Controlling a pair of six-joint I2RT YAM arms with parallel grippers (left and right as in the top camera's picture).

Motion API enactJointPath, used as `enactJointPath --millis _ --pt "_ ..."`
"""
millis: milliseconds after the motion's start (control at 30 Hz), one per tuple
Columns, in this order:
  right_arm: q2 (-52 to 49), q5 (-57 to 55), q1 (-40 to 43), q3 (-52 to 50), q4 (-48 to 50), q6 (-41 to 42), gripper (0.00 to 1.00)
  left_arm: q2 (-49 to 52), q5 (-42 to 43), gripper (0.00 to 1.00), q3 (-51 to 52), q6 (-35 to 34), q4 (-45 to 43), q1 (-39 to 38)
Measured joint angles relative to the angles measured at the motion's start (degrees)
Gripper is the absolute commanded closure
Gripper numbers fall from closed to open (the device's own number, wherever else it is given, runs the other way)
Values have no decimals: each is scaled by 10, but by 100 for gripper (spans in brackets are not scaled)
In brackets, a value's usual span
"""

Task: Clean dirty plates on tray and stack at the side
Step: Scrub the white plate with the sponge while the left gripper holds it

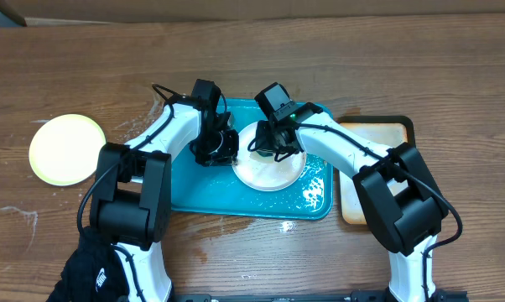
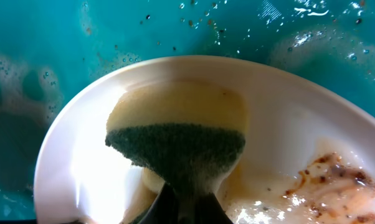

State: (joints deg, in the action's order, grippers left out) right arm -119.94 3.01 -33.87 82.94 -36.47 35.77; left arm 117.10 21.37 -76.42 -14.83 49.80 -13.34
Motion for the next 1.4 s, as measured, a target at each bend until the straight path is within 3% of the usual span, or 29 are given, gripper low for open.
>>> enactJointPath --millis 400,667,900,1133,1267,1400 --pt "7 -163 -4 0 -74 -5 96 0 -10 96 -2 3 10 -1" --pt "12 -170 2 1 -132 -35 96 0 -10 96 -2 2 8 -1" --pt "16 -84 19 3 -154 -119 96 0 -10 96 -1 2 4 -1" --pt "12 142 24 3 -149 -235 96 -3 -19 96 0 2 4 0" --pt "4 217 14 4 -105 -232 96 -3 -21 96 0 2 4 0" --pt "3 217 8 6 -69 -188 96 -3 -21 96 0 2 4 0"
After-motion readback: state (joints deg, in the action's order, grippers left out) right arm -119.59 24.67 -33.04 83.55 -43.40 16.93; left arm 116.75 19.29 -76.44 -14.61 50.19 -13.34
